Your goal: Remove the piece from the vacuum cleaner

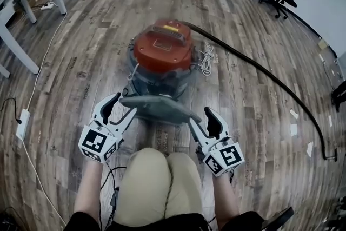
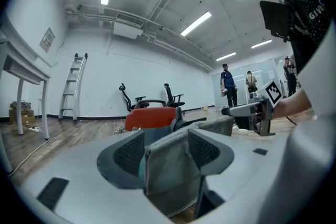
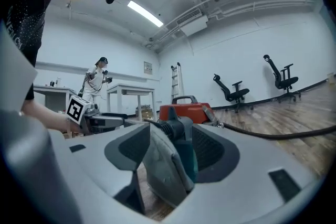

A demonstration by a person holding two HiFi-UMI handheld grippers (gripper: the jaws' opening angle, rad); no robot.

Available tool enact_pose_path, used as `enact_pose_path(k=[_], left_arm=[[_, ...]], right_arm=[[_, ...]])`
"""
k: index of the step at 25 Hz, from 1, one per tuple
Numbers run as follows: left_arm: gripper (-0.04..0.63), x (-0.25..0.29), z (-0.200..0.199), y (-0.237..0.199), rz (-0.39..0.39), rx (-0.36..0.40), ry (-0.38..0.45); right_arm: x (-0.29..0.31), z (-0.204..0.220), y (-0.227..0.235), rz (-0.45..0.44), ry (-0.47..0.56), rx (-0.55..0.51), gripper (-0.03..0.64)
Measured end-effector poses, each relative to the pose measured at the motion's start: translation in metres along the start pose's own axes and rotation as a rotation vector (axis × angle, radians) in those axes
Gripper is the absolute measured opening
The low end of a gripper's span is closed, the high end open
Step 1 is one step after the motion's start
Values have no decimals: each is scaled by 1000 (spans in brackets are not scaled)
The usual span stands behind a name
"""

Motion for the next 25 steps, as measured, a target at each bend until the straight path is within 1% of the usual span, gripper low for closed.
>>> enact_pose_path(k=[4, 8, 9, 10, 11, 13, 16, 19, 25], left_arm=[[249, 6, 17, -2, 1, -3, -50], [245, 11, 25, -2, -4, 12, -77], [231, 11, 26, -3, -17, 11, -79], [175, 10, 26, -5, -30, 1, -79], [121, 8, 26, -6, -38, -16, -79], [79, 5, 28, -3, -32, -41, -79], [33, 1, 29, 7, -19, -22, -78], [30, -4, 31, 14, -22, -16, -74], [29, -13, 31, 28, -29, 8, -68]], right_arm=[[9, 22, -7, -50, -74, -7, 236], [14, 29, -6, -59, -79, 15, 233], [16, 31, -6, -56, -89, 13, 230], [17, 32, -5, -49, -100, 7, 186], [17, 33, -6, -43, -109, 1, 100], [15, 34, -8, -43, -110, -4, 70], [13, 35, -8, -39, -95, 2, 49], [12, 36, -9, -43, -87, 24, 43], [10, 34, -14, -58, -85, 7, 40]])
Point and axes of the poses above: the fingertips, and each gripper's own axes: x forward along the fingers, y to its right, z out of its underside, the point moved 2 cm from there along -x, backward along the fingers, and after that the axes turned 9 degrees about -y, right-handed, at the moved point
